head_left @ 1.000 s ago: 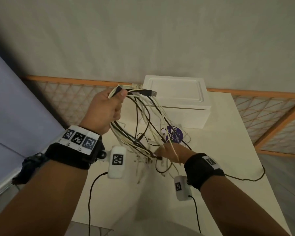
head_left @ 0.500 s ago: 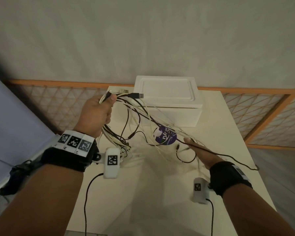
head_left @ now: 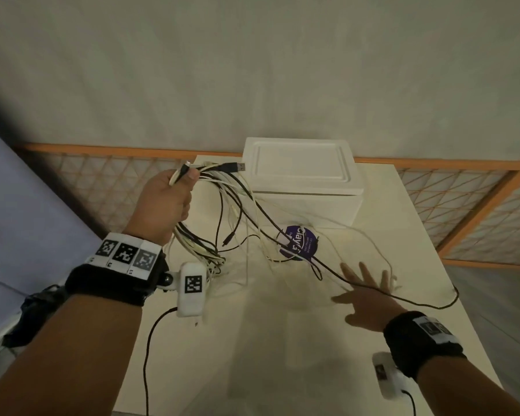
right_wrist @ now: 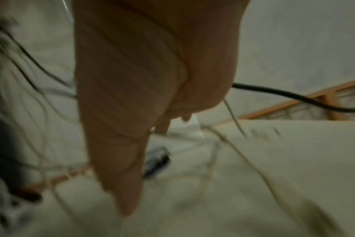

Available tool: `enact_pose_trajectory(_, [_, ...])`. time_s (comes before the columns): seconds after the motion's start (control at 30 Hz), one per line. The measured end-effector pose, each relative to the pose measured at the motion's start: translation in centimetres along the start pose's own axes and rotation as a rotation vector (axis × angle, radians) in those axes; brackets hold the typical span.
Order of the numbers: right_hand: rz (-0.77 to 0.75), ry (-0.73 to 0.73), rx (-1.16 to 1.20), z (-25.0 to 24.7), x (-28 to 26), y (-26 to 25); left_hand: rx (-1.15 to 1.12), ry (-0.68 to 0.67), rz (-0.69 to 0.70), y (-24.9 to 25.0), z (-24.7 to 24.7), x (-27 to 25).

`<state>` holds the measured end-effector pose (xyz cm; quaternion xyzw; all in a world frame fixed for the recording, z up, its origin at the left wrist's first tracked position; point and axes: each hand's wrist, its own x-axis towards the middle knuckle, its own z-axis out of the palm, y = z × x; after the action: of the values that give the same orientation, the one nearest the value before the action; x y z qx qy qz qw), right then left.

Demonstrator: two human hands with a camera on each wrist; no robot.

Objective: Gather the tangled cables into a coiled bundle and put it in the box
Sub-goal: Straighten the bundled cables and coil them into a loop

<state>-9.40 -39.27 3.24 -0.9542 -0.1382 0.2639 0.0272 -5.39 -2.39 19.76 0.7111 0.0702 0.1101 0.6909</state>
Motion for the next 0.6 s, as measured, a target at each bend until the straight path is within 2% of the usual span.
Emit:
enact_pose_trajectory(0.1, [-0.244, 0.052, 0.346, -5.1, -1.7, -3.5, 0.059, -0.057, 0.019, -0.2, 0.8, -0.4])
enact_pose_trajectory(0.2, [-0.373, 0.012, 0.69, -10.2, -4.1, -7.0, 0.176, -0.128, 0.031, -0.8, 1.5, -0.5])
enact_pose_trajectory(0.23, [-0.401, 0.104, 0.774, -11.6, -4.9, -8.1, 0.232, -0.148, 0.038, -0.9, 1.6, -0.6])
enact_pose_trajectory(0.27, [-0.44, 0.277, 0.828, -13.0, -5.7, -9.2, 0.287, -0.17, 0.046, -1.0, 1.9, -0.8])
enact_pose_trajectory(0.3, [-0.496, 0.512, 0.803, -14.2, -6.2, -10.1, 0.335, -0.197, 0.056, -0.9, 2.3, -1.1])
enact_pose_trajectory(0.37, [-0.616, 0.936, 0.468, -16.3, -6.1, -12.4, 0.44, -0.27, 0.087, -0.7, 3.2, -1.7])
enact_pose_trajectory(0.4, [-0.647, 1.028, 0.257, -16.9, -5.6, -13.5, 0.506, -0.324, 0.11, -0.5, 3.7, -2.0])
enact_pose_trajectory(0.43, [-0.646, 1.034, 0.088, -17.3, -4.8, -14.5, 0.573, -0.391, 0.132, -0.2, 4.3, -2.4])
enact_pose_trajectory(0.47, [-0.639, 0.975, -0.026, -17.4, -4.2, -15.5, 0.647, -0.456, 0.148, 0.0, 4.8, -2.8])
enact_pose_trajectory(0.6, [-0.635, 0.665, -0.185, -16.2, -2.6, -17.8, 0.897, -0.577, 0.121, 0.1, 5.6, -3.5])
